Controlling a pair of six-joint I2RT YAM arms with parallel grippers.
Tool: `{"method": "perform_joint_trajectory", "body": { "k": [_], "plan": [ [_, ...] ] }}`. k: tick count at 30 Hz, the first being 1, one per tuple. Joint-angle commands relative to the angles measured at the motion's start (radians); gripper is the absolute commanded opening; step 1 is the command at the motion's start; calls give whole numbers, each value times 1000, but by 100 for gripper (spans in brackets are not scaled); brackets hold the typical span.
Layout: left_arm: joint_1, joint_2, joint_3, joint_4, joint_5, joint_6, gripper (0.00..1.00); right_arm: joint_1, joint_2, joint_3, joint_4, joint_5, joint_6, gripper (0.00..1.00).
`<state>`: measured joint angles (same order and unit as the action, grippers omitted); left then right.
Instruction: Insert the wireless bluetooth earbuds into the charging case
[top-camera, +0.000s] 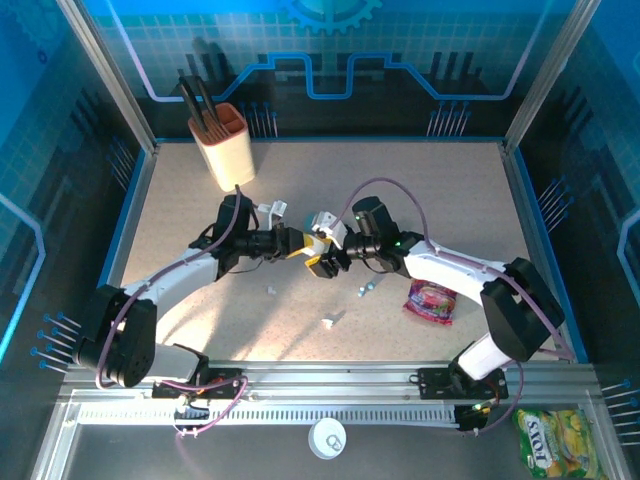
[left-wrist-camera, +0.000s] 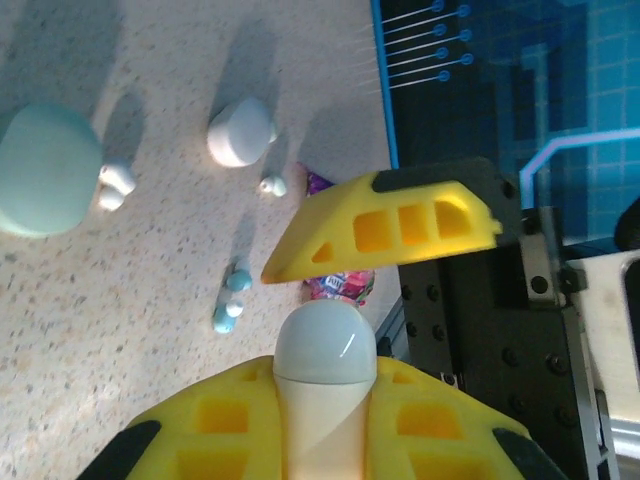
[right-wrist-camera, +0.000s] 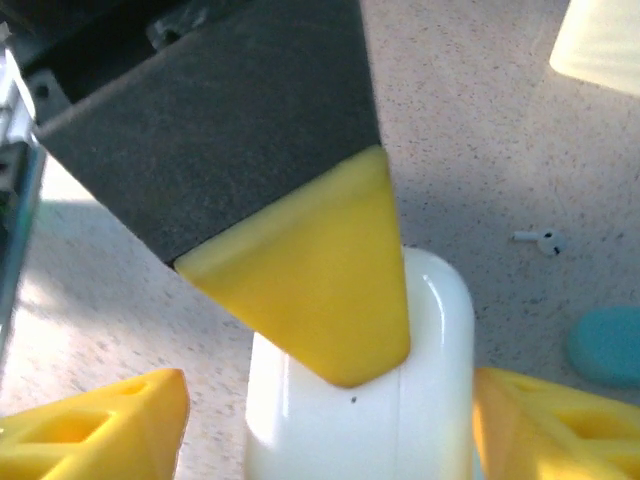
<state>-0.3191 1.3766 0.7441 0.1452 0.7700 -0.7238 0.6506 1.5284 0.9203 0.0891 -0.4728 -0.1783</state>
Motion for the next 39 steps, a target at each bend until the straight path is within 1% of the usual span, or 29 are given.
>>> {"method": "perform_joint_trajectory", "body": {
  "k": [1, 3, 5, 8, 11, 13, 15, 16, 19, 21, 22, 24, 26, 28, 31, 34, 35, 37, 39],
  "plan": [
    [-8, -8, -42, 216, 36, 41, 15, -67, -96, -74, 101, -131, 121, 82],
    [-8, -21, -76, 344, 31, 68, 15, -101, -148, -123, 162, -195, 187, 84],
    [-8, -32, -107, 466, 13, 79, 15, -128, -199, -156, 175, -227, 234, 87],
    [-10, -46, -141, 646, -9, 73, 15, -172, -256, -192, 245, -252, 363, 86],
    [-11, -52, -181, 853, -8, 69, 13, -216, -271, -222, 357, -291, 548, 83],
    [-13, -43, -196, 945, -10, 64, 12, -230, -256, -237, 445, -323, 642, 82],
    [-20, -30, -193, 993, -2, 34, 11, -236, -220, -250, 565, -354, 746, 78],
    [-28, -22, -195, 1028, 8, 29, 11, -237, -197, -260, 641, -365, 797, 76],
    [-49, -1, -213, 1142, 18, 23, 10, -240, -126, -275, 894, -407, 950, 75],
    [-52, 7, -223, 1180, 2, 2, 9, -242, -76, -264, 1013, -431, 1043, 73],
    [-52, 10, -228, 1198, 3, 1, 7, -241, -55, -257, 1072, -437, 1086, 72],
    [-51, 10, -242, 1221, -2, 5, 5, -239, -11, -245, 1147, -440, 1139, 69],
    [-54, 5, -264, 1255, -2, 30, 6, -233, 8, -234, 1159, -440, 1149, 67],
    [-53, -7, -282, 1248, -13, 68, 4, -222, 5, -230, 1124, -434, 1114, 66],
    [-55, -9, -296, 1256, 6, 121, 0, -200, -25, -227, 1027, -421, 1033, 66],
    [-55, 1, -296, 1255, -1, 128, 0, -168, -63, -205, 869, -403, 917, 64],
    [-55, 5, -296, 1256, 1, 132, 0, -158, -71, -196, 828, -396, 886, 62],
    [-57, 7, -296, 1257, 6, 146, 0, -138, -84, -176, 750, -384, 826, 51],
    [-61, 1, -299, 1256, 6, 163, 0, -131, -88, -164, 726, -380, 805, 44]
  ]
}}
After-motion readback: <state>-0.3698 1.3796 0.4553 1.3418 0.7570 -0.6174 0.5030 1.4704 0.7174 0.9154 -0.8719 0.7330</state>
